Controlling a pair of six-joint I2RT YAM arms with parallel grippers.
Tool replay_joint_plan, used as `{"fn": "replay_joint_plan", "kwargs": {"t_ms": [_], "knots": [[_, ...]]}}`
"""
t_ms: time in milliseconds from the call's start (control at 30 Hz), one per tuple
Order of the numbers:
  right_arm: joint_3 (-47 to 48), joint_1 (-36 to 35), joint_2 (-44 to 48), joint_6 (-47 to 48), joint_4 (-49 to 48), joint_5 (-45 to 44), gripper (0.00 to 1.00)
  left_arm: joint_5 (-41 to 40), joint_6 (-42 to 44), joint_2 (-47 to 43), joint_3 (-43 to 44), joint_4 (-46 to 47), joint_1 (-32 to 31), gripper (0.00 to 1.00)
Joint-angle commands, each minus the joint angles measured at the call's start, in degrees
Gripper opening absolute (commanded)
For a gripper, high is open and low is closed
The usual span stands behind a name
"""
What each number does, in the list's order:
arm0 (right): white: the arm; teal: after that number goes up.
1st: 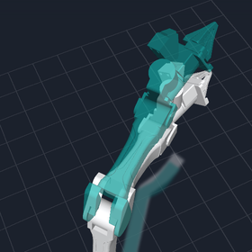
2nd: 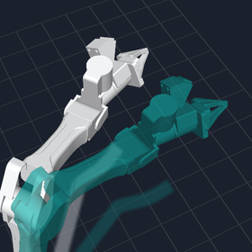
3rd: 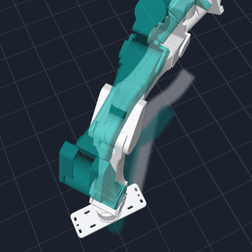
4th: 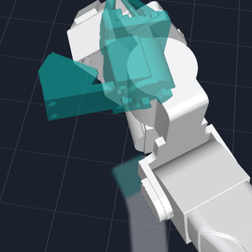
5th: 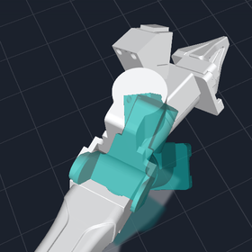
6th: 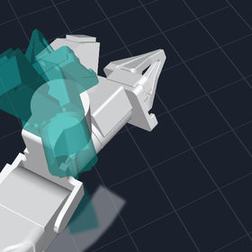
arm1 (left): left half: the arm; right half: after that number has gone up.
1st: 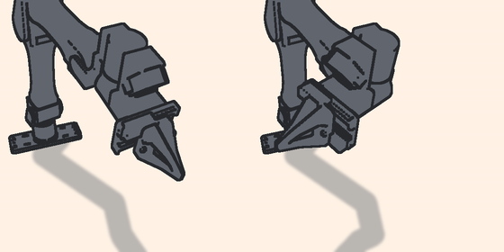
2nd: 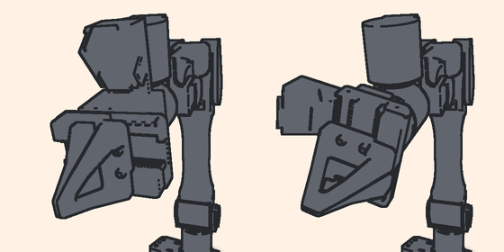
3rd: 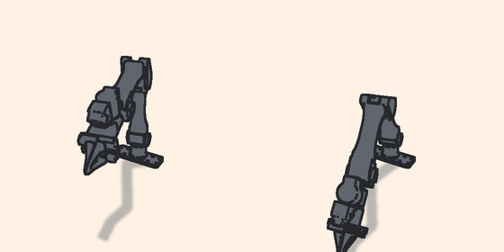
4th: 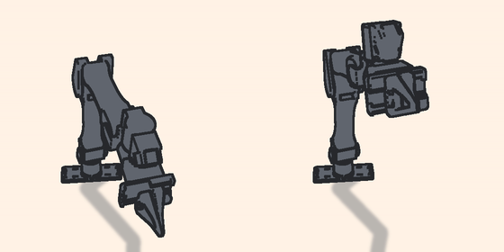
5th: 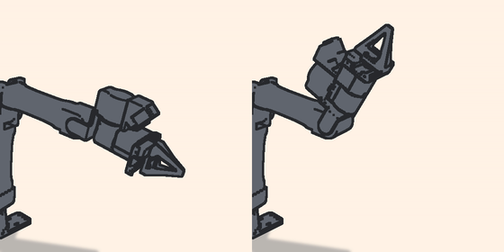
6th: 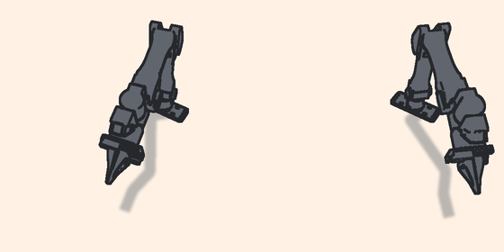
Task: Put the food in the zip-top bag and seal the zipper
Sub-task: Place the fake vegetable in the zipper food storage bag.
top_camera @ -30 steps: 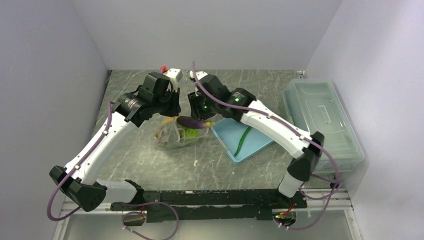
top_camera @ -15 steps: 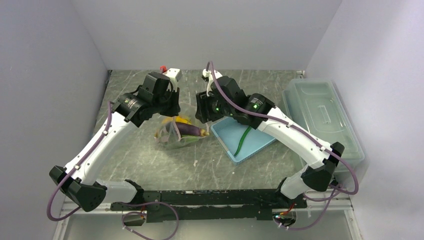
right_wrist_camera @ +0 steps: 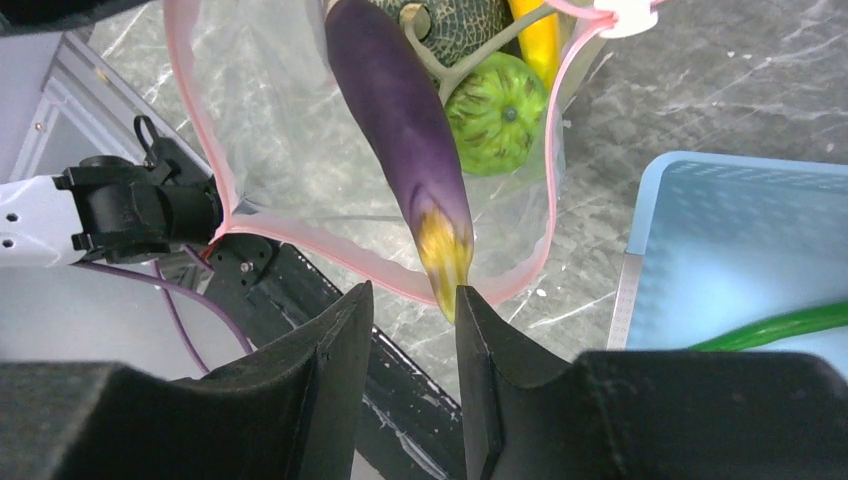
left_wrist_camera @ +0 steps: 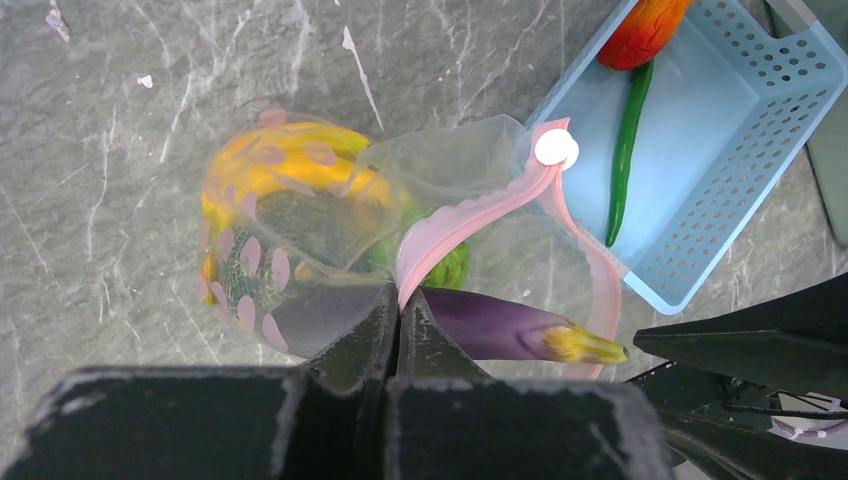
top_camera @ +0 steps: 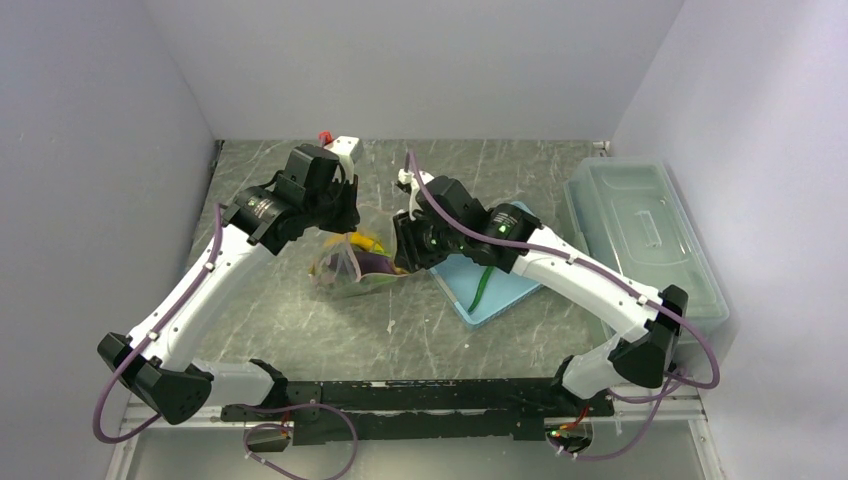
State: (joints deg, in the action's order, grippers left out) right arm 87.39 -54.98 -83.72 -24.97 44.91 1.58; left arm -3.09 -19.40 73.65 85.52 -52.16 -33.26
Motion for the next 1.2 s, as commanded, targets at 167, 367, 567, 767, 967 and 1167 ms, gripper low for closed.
{"fn": "replay_joint_plan", "kwargs": {"t_ms": [167,367,567,767,967,1167], "knots": [[-1.61,-0.65,-0.31,-2.61,-3.04,-1.49,0.43,-0.73,-0.93,-2.09,1.06,0.41,-0.19,0.00],[-1.02,-0.65,-2.52,-2.23,-4.40,-4.11,0.48,-0.61,-0.99,-2.29,0.98,0.25,-0.23,0.00],[0.16,-0.65,-5.79,-2.14,-5.22,-5.16,0.48,-0.73,-0.99,-2.71,0.79,-0.04,-0.20,0.00],[-0.08,-0.65,-7.89,-2.29,-6.10,-3.63,0.47,-1.21,-0.82,-2.97,0.71,-0.24,-0.17,0.00],[-2.03,-0.65,-7.45,-3.34,-7.16,-1.23,0.46,-1.56,-0.82,-3.07,0.23,-0.12,-0.24,0.00],[-4.06,-0.65,-7.02,-4.37,-8.22,1.38,0.43,-1.56,-0.90,-2.98,0.34,0.13,-0.23,0.00]]}}
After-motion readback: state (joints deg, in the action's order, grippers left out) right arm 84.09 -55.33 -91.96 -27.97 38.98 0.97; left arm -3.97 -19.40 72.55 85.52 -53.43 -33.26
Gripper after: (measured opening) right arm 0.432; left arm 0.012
